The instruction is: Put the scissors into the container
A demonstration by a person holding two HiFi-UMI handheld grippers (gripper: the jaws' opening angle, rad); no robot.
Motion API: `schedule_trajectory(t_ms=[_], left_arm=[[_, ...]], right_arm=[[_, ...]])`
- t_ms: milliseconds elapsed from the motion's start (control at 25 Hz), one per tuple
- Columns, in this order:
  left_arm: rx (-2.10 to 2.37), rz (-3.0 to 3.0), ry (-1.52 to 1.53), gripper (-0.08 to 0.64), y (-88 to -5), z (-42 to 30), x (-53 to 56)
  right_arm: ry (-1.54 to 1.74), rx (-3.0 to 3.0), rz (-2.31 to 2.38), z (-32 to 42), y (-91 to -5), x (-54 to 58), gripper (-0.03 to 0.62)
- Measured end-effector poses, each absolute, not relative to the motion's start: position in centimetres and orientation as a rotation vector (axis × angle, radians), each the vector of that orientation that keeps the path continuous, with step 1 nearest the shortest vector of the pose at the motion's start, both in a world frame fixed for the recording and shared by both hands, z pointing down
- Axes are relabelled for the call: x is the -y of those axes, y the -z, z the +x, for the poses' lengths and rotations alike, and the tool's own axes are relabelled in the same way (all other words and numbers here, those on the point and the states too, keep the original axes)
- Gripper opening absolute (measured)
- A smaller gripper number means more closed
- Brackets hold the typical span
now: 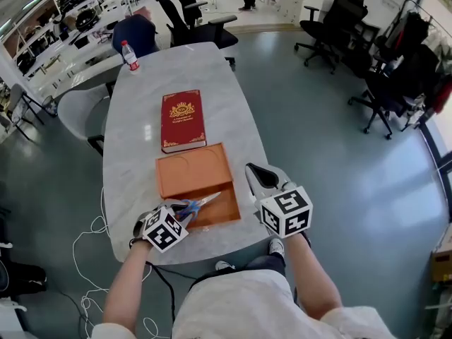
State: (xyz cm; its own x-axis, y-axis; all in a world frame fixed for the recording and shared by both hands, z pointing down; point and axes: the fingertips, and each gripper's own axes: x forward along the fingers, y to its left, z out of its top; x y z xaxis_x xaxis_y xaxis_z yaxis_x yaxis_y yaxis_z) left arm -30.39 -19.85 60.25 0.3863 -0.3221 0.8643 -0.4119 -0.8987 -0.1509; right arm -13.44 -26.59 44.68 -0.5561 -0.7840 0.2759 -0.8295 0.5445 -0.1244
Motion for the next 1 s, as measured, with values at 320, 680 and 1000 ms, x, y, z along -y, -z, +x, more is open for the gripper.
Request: schedule_trajectory(t_ms=[320, 680, 1000], left_arm=[[0.56, 2.463, -1.681, 0.081, -61.7, -29.7, 20.2], [0.492, 2.421, -1.773, 0.081, -62.7, -29.2, 20.6], [0.484, 2.401, -1.785, 0.083, -63.2, -29.3, 20.7]], right_arm=[[-0.374, 2.586, 1.424, -12.2, -44.8, 27.0, 0.005], [-0.387, 2.572, 1.467, -10.8, -44.8, 27.4, 0.005], [-0.386, 2.577, 1.448, -11.1, -44.9, 27.7, 0.005]])
